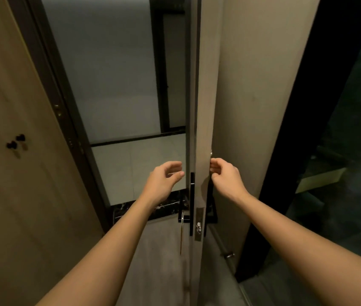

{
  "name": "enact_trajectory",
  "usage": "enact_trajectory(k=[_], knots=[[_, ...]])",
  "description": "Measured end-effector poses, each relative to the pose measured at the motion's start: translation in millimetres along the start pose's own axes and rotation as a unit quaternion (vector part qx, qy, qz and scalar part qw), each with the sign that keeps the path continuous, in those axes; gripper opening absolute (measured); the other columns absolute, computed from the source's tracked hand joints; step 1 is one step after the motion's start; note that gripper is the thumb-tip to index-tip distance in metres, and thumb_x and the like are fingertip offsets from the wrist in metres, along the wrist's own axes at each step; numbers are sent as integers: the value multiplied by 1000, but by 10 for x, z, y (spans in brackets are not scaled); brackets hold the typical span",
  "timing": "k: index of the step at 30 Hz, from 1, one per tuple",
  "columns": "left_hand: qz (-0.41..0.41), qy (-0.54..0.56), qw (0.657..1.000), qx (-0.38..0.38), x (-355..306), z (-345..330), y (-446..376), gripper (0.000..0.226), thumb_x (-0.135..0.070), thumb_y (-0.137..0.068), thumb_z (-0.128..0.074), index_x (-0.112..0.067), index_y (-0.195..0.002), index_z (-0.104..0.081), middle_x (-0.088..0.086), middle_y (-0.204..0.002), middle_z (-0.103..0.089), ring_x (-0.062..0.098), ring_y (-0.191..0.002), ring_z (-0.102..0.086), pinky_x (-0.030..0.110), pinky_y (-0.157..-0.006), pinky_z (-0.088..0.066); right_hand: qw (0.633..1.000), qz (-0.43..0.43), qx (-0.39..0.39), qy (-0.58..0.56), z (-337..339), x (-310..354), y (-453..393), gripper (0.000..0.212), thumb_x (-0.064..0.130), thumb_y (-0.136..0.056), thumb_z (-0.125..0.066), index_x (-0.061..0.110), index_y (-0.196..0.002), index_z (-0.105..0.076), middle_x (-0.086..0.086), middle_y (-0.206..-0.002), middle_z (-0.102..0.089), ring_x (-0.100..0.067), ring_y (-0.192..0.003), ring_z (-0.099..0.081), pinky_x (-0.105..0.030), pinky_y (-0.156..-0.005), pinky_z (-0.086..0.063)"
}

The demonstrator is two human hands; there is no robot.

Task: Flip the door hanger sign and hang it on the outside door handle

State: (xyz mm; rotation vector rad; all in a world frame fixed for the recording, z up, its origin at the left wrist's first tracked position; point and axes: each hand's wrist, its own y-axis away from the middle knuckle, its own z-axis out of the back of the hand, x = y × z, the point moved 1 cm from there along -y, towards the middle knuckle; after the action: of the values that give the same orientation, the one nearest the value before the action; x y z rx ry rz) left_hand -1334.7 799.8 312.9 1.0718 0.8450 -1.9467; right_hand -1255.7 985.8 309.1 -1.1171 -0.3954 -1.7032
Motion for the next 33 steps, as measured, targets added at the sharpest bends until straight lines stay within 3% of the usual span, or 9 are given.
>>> enact_trajectory(k=[5,11,16,21,25,29,33], knots=[[16,3,1000,-19,239,410,-2,46,-24,-93,-65,-20,-138,-55,-3,-134,-62,9,-123,-56,22,-96,-43,997,45,59,31,-468,288,-104,55,-7,-89,-47,11,-140,-51,-4,-137,-59,-16,-129,-53,-18,-105,-35],[56,5,995,-85,521,843,-131,61,-24,-92,-66,-26,-148,-40,-4,-151,-47,16,-137,-46,35,-108,-39,994,50,88,45,-843,353,-399,55,-6,-91,-46,11,-143,-47,-6,-142,-55,-16,-132,-50,-22,-110,-34],[87,-8,983,-164,727,1184,-364,67,-21,-90,-70,-21,-149,-38,-2,-145,-53,17,-128,-55,26,-96,-42,989,61,117,59,-1218,241,-875,55,-5,-90,-47,11,-142,-48,-5,-140,-57,-15,-130,-52,-19,-106,-34],[123,-68,957,-253,1002,1538,-675,68,-26,-86,-73,-24,-146,-40,-1,-141,-56,17,-123,-58,40,-100,-51,982,85,158,51,-1661,181,-1495,53,-3,-91,-48,12,-142,-48,-5,-139,-57,-16,-129,-53,-18,-103,-33],[150,-123,932,-307,1179,1807,-935,68,-29,-88,-72,-24,-148,-40,0,-141,-57,16,-120,-61,37,-98,-51,972,108,205,41,-2068,223,-2035,52,-3,-91,-49,11,-141,-50,-5,-137,-59,-17,-128,-54,-19,-102,-34],[178,-151,905,-355,1382,2013,-1136,60,-31,-91,-69,-21,-145,-46,1,-138,-60,7,-102,-60,27,-91,-45,959,142,242,35,-2505,298,-2528,50,-2,-90,-49,10,-138,-52,-6,-136,-61,-18,-126,-56,-19,-102,-35],[214,-159,903,-338,1722,2156,-1265,66,-35,-91,-68,-22,-149,-41,1,-143,-57,16,-120,-61,27,-94,-43,946,148,286,25,-3005,323,-2821,50,-1,-90,-51,10,-139,-52,-7,-136,-61,-18,-127,-56,-18,-101,-35]])
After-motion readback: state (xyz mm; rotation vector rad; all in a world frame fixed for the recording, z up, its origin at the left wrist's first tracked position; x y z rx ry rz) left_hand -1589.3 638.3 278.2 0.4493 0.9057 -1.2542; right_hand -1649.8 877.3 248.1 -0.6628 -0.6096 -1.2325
